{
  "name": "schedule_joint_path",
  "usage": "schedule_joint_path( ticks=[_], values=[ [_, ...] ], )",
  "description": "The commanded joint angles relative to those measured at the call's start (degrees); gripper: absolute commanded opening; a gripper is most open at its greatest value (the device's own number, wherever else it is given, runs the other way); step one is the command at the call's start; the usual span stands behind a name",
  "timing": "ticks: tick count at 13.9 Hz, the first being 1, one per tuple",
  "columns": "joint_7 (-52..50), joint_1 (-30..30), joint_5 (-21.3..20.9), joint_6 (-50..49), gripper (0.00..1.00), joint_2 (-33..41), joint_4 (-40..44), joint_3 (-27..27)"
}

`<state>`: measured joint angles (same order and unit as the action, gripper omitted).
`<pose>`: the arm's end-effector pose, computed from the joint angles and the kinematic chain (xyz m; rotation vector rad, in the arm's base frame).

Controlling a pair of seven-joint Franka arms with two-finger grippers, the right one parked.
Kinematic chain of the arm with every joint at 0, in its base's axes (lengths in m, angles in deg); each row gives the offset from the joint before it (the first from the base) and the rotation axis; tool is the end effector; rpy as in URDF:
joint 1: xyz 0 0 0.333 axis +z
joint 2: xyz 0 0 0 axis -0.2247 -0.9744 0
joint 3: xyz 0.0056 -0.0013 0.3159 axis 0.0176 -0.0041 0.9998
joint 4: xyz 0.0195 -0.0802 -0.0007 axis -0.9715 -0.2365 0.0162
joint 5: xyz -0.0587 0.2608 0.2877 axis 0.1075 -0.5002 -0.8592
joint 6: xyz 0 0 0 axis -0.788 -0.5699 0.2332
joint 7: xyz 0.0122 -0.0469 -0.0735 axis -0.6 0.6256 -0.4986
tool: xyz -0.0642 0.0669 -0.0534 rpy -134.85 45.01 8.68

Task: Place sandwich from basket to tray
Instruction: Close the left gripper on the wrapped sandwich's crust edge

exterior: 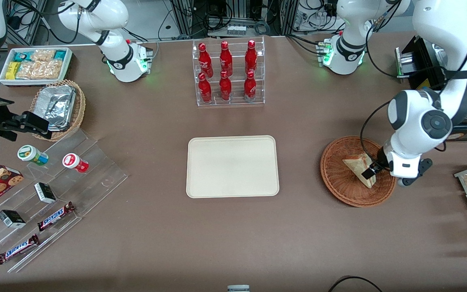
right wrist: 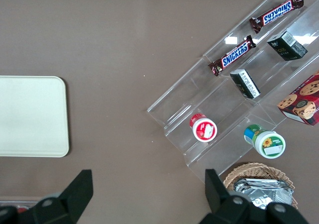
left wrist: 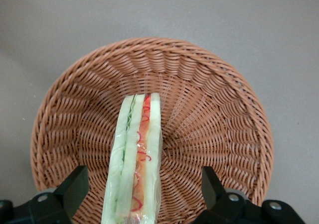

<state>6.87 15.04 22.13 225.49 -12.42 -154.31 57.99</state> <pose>0.5685 -0.0318 0.2956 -2.9639 -1.0379 -0.0589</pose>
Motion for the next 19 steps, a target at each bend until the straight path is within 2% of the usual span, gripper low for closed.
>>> schedule_joint_path(
  ticks=[1, 14, 15, 16, 17, 18, 19],
  values=[
    [-2.6, -0.5, -0.2, 1.5, 1.0, 2.5, -3.7, 0.1],
    [-3.4, -0.6, -0.3, 3.3, 1.0, -1.0, -5.4, 0.1],
    [-3.5, -0.6, -0.3, 3.3, 0.97, -1.1, -5.3, 0.1],
    [-3.7, -0.6, -0.2, 3.3, 0.78, -1.2, -5.2, 0.0],
    [-4.8, -0.6, -0.2, 3.3, 0.36, -1.3, -5.2, 0.0],
    [-4.9, -0.6, -0.2, 3.2, 0.01, -1.5, -5.0, 0.0],
    [-5.0, -0.6, -0.2, 3.1, 0.0, -1.7, -4.5, -0.1]
  ],
)
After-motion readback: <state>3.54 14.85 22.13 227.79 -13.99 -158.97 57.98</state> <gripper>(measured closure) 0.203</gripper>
